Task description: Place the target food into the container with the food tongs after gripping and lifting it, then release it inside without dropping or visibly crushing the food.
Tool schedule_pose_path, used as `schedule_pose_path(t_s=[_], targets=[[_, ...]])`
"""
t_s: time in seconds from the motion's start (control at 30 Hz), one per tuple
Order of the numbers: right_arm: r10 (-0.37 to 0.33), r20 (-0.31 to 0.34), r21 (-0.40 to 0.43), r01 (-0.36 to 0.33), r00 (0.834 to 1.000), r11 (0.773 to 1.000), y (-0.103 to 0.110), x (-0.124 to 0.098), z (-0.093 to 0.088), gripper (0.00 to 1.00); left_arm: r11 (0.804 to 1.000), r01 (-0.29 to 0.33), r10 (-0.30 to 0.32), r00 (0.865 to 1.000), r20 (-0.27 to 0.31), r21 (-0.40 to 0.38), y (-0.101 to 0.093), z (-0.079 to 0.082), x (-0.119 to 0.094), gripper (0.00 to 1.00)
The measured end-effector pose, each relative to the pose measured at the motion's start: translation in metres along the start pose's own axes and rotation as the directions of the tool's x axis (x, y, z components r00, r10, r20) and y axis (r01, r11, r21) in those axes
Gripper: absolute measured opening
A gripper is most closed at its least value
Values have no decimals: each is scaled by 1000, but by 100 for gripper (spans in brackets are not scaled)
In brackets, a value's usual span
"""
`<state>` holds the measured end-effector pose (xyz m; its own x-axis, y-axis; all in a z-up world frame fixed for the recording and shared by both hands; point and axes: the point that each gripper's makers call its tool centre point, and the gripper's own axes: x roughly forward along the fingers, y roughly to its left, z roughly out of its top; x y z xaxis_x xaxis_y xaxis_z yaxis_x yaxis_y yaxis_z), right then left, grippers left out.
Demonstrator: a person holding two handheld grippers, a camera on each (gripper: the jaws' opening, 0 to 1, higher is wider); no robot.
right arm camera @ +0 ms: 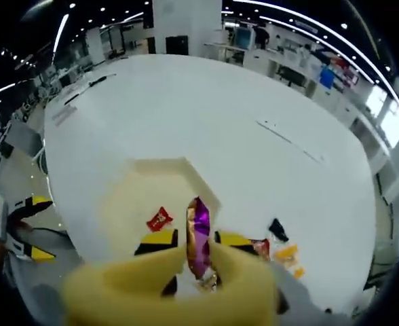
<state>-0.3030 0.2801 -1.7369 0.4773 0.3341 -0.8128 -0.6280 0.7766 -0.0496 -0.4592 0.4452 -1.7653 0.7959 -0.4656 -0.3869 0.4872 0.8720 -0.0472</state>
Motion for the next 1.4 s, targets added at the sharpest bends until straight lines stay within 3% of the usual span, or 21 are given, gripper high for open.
schedule_pose_path(t_s=[0.4, 0.5, 0.6, 0.93, 1.1, 1.27, 1.4], targets=[[73, 17, -70, -71, 997, 995, 51, 14, 30, 21, 1000, -5, 5, 1000, 3, -6, 0, 0, 0, 58], [128, 87, -68, -122, 988, 990, 63, 14, 44, 29, 1000, -6, 6, 1000, 3, -8, 0, 0, 0, 58], [110, 76, -101, -102, 991, 990, 64, 14, 44, 29, 1000, -5, 5, 1000, 3, -9, 0, 0, 0, 58], [90, 55, -104, -84, 994, 991, 48, 11, 32, 29, 1000, -5, 5, 1000, 5, -12, 0, 0, -1, 58], [95, 67, -39, -93, 993, 995, 27, 0, 18, 30, 1000, 1, -1, 1000, -1, -13, 0, 0, 0, 57], [86, 95, -55, -81, 992, 995, 4, -10, -2, 30, 1000, 2, -2, 1000, -8, -13, -1, -1, 0, 57], [135, 116, -51, -130, 984, 990, -9, -10, -26, 30, 1000, 3, -3, 1000, -15, -13, -1, -3, 0, 57]])
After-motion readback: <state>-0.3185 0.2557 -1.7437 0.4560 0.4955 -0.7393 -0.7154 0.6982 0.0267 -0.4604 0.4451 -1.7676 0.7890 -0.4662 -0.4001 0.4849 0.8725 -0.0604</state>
